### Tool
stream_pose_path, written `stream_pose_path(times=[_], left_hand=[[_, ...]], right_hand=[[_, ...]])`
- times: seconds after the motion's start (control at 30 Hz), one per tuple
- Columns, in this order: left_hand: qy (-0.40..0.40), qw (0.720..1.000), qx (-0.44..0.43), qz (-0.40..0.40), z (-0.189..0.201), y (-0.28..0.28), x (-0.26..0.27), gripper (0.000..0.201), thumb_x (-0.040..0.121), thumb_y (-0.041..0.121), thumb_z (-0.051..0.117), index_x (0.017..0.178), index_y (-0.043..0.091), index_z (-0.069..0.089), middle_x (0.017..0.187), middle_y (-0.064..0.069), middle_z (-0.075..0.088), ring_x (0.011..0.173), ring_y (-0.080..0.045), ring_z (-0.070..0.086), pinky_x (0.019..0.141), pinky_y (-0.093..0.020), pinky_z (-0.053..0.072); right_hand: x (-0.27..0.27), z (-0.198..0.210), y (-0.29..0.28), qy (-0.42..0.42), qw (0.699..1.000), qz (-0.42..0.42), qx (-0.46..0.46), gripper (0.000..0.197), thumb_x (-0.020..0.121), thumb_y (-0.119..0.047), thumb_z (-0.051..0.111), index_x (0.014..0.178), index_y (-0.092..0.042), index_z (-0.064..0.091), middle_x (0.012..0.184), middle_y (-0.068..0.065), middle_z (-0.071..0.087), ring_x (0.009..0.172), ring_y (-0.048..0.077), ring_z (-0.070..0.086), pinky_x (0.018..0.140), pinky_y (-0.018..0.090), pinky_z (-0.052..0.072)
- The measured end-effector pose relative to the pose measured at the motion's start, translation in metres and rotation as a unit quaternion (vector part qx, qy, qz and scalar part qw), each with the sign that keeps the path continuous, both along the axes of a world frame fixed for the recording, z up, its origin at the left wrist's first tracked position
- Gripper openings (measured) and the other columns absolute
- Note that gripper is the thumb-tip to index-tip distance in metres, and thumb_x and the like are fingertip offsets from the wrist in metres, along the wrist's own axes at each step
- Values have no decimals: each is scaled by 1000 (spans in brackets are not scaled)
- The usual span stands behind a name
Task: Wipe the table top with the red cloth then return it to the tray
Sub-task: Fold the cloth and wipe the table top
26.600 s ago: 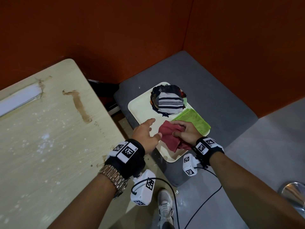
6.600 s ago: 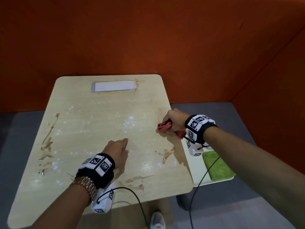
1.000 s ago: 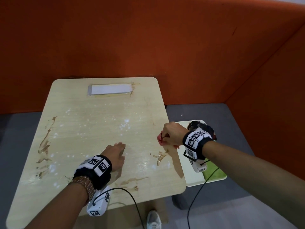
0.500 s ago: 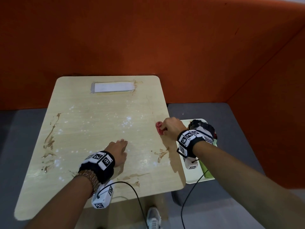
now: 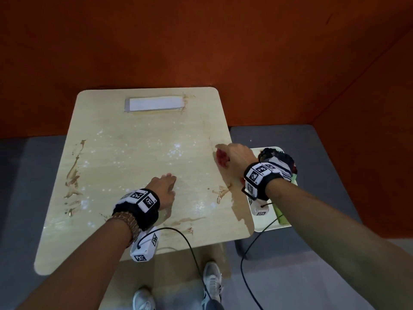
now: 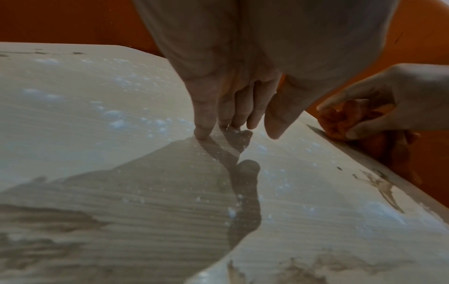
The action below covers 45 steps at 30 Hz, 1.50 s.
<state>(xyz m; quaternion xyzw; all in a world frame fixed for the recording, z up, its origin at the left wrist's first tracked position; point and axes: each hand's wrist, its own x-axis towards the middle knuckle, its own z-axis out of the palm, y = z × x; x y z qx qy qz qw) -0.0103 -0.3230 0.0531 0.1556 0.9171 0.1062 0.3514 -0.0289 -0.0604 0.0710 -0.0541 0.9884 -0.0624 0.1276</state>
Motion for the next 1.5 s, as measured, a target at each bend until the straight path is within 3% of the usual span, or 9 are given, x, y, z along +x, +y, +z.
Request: stream_pose_path(times=[0.13,0.33,0.47,0.67,0.87,1.03,1.1,1.23,1.5], left_hand=[[6,1000,-6,-5,1,5,2,53,97,22,45,146,12,30,157,-10,21,140,-32,28,113,-37,31],[6,1000,2,-1,-1,4,3,59,98,22,44,151,13,20,160,-9,9,145,-30,18,117,-35,24],[-2,1000,3,3,0,4,4,59,98,21,42,152,14,18,161,-8,7,146,-29,16,117,-34,22],[-9,1000,0,5,4,2,1,60,98,23,43,152,16,17,161,-5,8,147,-26,12,119,-34,19],[-19,1000,2,12,5,4,1,60,98,22,44,152,15,18,161,-6,8,147,-28,13,119,-35,19],[-23,1000,1,8,4,6,0,61,98,22,44,152,14,18,161,-7,9,147,-29,14,118,-35,20],[-21,1000,0,7,6,6,0,60,97,21,45,151,13,20,160,-8,11,146,-31,17,118,-37,23],[-23,1000,2,11,8,2,-1,59,97,22,45,151,16,21,160,-6,11,146,-29,17,117,-36,23],[-26,999,9,22,2,2,-2,60,97,22,45,151,18,21,160,-4,12,147,-26,15,118,-33,21]], right_hand=[[3,-4,-5,-52,998,-7,37,24,91,-18,54,106,-24,71,103,8,60,98,33,59,69,31,37],[32,-12,-1,-52,998,0,40,24,89,-16,59,109,-25,70,104,7,60,97,30,59,73,32,41],[37,-7,-2,-83,996,-10,18,25,84,-13,61,100,-25,76,98,7,68,90,31,63,70,29,44],[20,6,1,-40,996,-76,-22,31,77,-11,63,99,-27,78,97,7,72,89,32,65,74,33,55],[40,4,-4,-62,994,-83,-25,28,79,-6,60,93,-24,77,89,8,68,82,32,60,66,27,38],[57,8,-11,-85,993,-77,-31,23,81,-8,60,83,-22,78,71,-4,53,75,25,58,64,25,35],[58,11,-13,-100,992,-65,-38,20,81,-9,62,81,-21,78,70,-6,59,74,25,58,64,25,39],[47,18,-6,-79,990,-96,-68,26,78,-5,64,86,-24,80,89,-2,75,85,24,67,72,26,52],[51,0,-10,-99,983,-148,-51,22,67,-8,65,72,-27,75,73,-7,72,75,18,66,68,23,53]])
